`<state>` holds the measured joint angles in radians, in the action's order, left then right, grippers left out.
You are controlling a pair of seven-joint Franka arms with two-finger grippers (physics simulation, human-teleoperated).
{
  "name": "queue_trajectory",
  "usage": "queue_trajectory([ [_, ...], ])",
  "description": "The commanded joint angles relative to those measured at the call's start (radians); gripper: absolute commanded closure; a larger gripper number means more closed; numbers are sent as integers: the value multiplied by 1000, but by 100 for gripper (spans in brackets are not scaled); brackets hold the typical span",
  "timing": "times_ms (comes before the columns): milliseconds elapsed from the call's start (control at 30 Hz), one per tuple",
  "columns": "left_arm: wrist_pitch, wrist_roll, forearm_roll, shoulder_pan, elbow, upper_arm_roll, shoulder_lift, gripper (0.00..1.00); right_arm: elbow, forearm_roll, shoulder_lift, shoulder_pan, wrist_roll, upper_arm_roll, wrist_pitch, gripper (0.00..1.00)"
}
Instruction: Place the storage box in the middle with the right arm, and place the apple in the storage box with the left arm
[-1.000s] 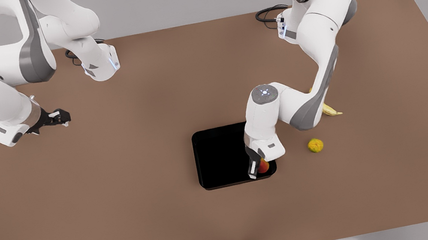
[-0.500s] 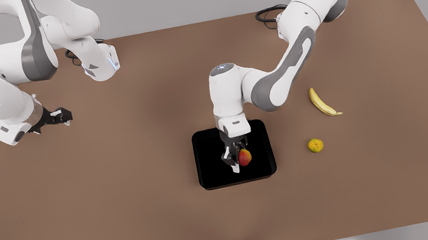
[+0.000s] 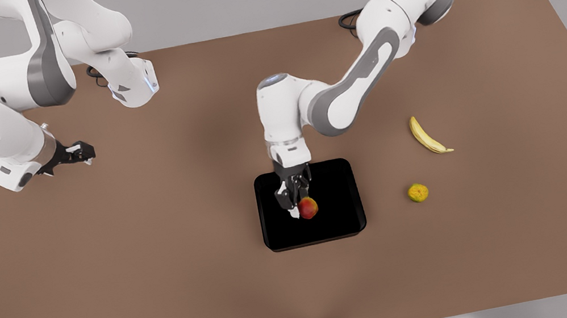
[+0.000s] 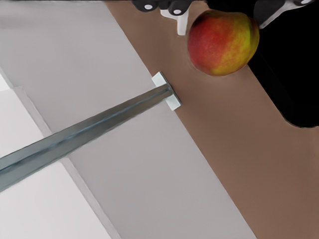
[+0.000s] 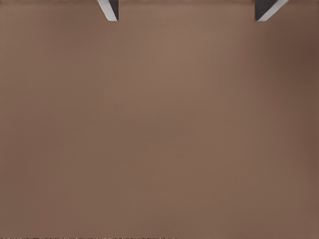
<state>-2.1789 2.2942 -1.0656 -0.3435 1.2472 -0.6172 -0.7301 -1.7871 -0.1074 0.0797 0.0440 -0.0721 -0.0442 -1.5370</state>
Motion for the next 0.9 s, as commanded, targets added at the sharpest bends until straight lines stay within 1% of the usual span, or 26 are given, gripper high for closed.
queue_trajectory([
  [0,21,-30,941,-3,0,-1,-2,0,0,0,0,1,0,0,0,0],
  [367,22,-47,931,-9,-2,10,17,0,3,0,-1,1,0,0,-3,0],
  [467,25,-55,900,-2,-6,14,26,0,3,2,-1,1,2,0,-3,0],
  [500,37,-58,846,3,-5,14,35,0,3,2,-3,1,8,0,-5,0],
  [533,80,-71,811,6,-5,54,49,0,3,2,-3,1,8,0,-5,0],
  [567,126,-79,811,17,-12,68,69,0,3,3,-3,1,8,0,-5,0],
  [600,163,-85,809,27,-14,106,86,0,3,2,-1,-1,8,0,-3,0],
  [633,157,-157,811,69,-5,140,130,0,3,3,-3,1,8,0,-6,0],
  [667,162,-373,852,87,38,177,205,0,5,5,-1,1,9,0,-5,0],
  [700,160,-677,960,92,162,292,322,0,6,8,-1,1,14,0,-5,0],
  [733,162,-913,978,104,261,339,406,0,6,8,-1,1,15,0,-8,0],
  [767,180,-1077,983,145,296,349,449,0,6,8,-3,1,15,0,-9,0],
  [800,230,-1342,1023,185,334,362,504,0,6,8,-5,1,15,0,-12,0],
  [833,330,-1629,1075,189,360,415,564,0,6,8,-6,1,15,0,-20,0],
  [867,478,-1903,1101,189,359,482,621,0,9,11,-1,1,15,0,-11,0],
])
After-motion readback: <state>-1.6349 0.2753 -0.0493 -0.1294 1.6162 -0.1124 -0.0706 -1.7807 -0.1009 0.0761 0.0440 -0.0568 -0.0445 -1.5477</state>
